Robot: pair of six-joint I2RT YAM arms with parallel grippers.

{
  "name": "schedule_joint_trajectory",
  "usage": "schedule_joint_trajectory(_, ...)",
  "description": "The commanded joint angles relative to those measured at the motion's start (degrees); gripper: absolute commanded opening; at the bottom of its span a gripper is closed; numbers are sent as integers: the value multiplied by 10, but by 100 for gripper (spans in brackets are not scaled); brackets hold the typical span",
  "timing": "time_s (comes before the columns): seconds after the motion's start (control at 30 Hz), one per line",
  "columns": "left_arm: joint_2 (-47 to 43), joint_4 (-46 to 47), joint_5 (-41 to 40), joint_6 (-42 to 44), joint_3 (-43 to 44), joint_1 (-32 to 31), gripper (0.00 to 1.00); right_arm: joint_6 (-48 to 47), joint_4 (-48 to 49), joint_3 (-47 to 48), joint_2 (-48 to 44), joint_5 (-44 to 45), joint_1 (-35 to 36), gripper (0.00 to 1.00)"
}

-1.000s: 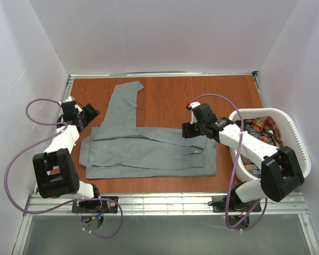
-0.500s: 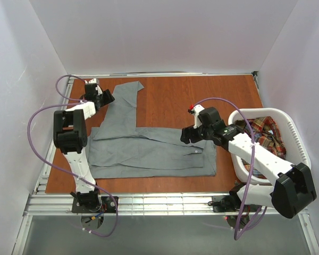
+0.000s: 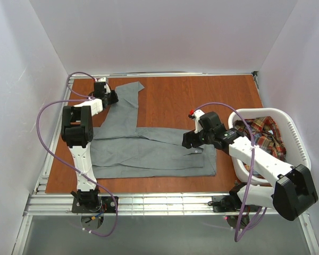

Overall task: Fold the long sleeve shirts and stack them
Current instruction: Fold the shirt

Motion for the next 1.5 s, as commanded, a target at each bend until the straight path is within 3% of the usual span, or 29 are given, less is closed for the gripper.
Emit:
schedule_joint_trajectory(0.0,4,-34,19,13,6,-18,20,-6,10,-4,-17,0,3,88)
schedule_joint_trajectory(0.07,-6,-47,32,29,22,-19,0,-5,11,-11,-24,4,3,88)
schedule_joint_trajectory(0.23,-96,-64,17,51,6,-34,0,1,10,-22,-51,14,3,88)
schedule_joint_trajectory(0.4,-286,-94,22,42,-109,-56,0,12,10,-25,-79,8,3,88)
schedule_joint_trajectory(0.57,-457,-168,94,-13,-239,-71,1,20,9,-26,-96,-2,7,87)
schedule_joint_trajectory(0.73,-640,-209,249,-96,-420,-82,11,18,9,-42,-110,2,10,87)
schedule_joint_trajectory(0.87,-766,-268,291,-129,-495,-84,25,18,6,-48,-119,11,10,87)
schedule_joint_trajectory(0.93,-807,-302,305,-144,-516,-84,44,19,5,-48,-121,9,10,87)
schedule_joint_trajectory(0.97,-830,-316,306,-144,-516,-85,62,18,6,-49,-118,8,10,87)
schedule_joint_trajectory(1.07,-823,-366,262,-141,-497,-86,82,19,1,-47,-109,4,11,87)
schedule_joint_trajectory(1.2,-784,-369,102,-148,-435,-86,83,17,-4,-41,-105,2,14,87)
schedule_joint_trajectory(1.23,-768,-368,23,-151,-418,-86,84,16,-5,-40,-105,4,14,87)
schedule_joint_trajectory(1.47,-589,-298,-104,-190,-360,-82,88,18,-13,-37,-119,11,15,87)
